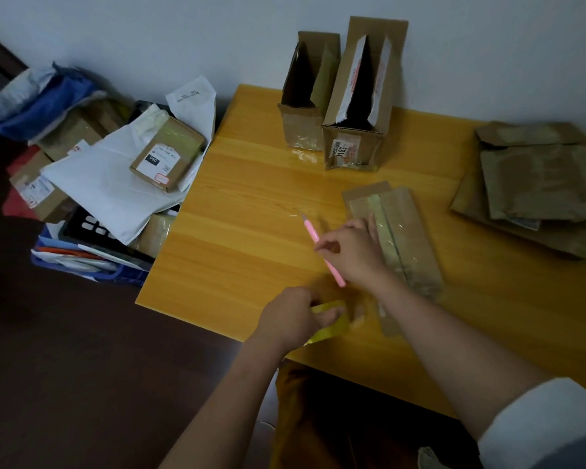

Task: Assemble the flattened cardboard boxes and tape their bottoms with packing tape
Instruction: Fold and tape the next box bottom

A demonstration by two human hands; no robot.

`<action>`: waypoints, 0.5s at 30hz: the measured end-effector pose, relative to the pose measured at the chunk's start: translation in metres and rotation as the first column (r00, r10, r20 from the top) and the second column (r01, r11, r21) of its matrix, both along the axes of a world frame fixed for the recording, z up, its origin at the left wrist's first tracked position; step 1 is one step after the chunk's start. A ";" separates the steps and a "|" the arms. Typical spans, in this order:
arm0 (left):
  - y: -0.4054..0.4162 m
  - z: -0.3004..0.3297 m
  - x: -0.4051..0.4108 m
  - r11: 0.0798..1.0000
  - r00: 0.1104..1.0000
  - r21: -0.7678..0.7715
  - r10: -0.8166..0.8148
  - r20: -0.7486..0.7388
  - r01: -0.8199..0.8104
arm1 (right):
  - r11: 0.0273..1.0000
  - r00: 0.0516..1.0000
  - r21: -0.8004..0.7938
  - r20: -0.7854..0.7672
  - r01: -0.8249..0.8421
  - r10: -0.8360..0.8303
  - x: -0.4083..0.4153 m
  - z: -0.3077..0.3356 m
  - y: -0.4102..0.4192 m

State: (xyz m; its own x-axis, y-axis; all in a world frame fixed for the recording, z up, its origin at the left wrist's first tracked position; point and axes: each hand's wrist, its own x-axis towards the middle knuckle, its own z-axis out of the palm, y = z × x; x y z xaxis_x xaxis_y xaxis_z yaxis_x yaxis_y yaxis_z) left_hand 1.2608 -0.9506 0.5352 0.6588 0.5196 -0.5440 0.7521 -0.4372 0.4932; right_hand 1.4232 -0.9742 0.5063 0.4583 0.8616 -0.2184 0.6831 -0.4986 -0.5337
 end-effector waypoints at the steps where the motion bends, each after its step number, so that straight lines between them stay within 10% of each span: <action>1: -0.002 0.002 0.003 0.998 0.999 0.054 -0.034 -0.042 0.036 | 0.995 0.993 0.084 -0.108 0.054 -0.045 0.003 0.007 -0.001; 6: -0.015 0.013 0.022 0.982 0.989 0.142 -0.112 -0.097 0.125 | 0.924 0.921 0.300 -0.372 0.239 -0.117 0.021 0.038 -0.030; 15: -0.021 -0.001 0.043 0.978 0.975 0.159 -0.104 -0.197 0.136 | 0.916 0.990 0.391 -0.137 0.093 -0.042 0.015 -0.004 -0.145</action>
State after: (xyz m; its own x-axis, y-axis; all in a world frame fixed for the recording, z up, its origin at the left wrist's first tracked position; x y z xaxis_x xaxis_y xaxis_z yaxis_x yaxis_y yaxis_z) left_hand 1.3043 -0.9718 0.5346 0.6174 0.5384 -0.5735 0.7604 -0.5952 0.2598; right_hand 1.4385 -1.1195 0.5020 0.5095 0.8572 0.0756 0.5717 -0.2715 -0.7742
